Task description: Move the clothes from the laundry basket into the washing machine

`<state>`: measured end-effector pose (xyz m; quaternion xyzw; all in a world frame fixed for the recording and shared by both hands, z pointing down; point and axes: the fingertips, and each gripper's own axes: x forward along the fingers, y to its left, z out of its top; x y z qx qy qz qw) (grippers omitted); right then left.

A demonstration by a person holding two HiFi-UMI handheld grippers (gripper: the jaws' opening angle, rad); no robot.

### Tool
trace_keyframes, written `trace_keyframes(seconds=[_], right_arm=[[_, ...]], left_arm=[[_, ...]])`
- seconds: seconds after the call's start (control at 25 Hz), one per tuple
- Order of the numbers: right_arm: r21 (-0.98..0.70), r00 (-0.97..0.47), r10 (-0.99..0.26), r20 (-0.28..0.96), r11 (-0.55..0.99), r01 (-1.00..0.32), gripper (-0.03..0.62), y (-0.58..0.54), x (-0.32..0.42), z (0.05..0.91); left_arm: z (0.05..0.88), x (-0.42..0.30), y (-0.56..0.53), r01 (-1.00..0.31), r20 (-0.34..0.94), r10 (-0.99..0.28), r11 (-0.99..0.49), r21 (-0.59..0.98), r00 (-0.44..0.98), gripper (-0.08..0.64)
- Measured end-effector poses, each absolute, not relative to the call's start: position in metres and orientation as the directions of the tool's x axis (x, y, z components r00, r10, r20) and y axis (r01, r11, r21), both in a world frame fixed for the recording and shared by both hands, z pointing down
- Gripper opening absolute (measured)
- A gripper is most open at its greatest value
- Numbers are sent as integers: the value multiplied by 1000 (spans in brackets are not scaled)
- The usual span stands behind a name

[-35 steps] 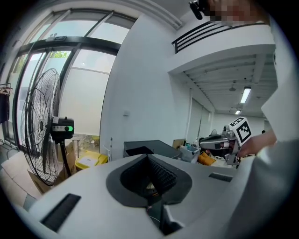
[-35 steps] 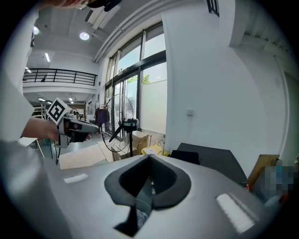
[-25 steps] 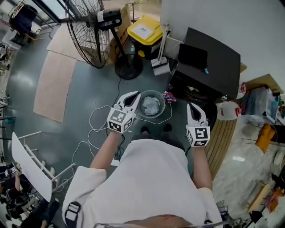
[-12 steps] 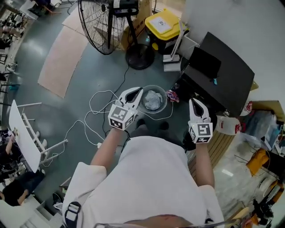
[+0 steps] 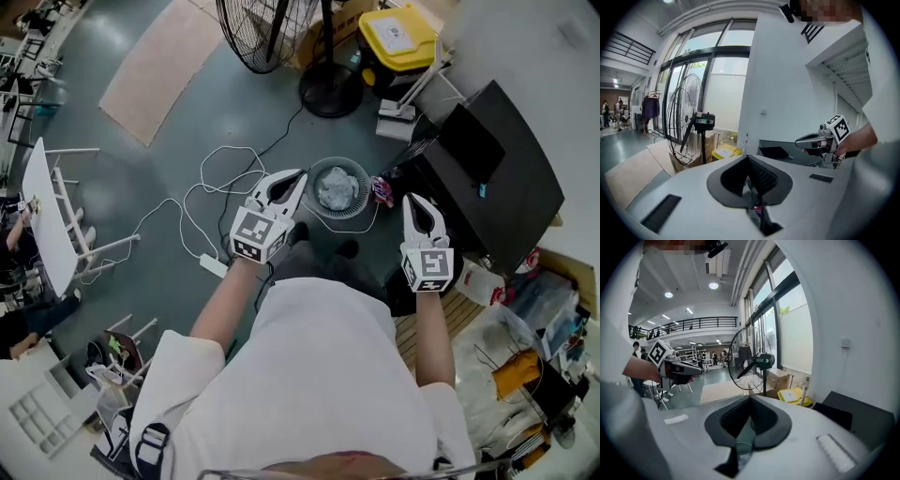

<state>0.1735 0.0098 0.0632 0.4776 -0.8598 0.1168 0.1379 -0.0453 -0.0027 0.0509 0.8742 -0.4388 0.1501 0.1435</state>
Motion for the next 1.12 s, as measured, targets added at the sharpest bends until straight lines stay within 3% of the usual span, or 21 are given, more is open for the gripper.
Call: trace_keyframes(seconds=[0.6, 1.12], right_arm=[[-91, -523, -732, 436, 542, -835, 11, -10, 124, 122], [-126, -537, -639, 552, 572, -810, 11, 2, 82, 270]], left_arm=[[120, -89, -14, -820, 453, -695, -547, 171, 558, 6], [253, -104, -20, -780, 523, -613, -598, 183, 592, 6]])
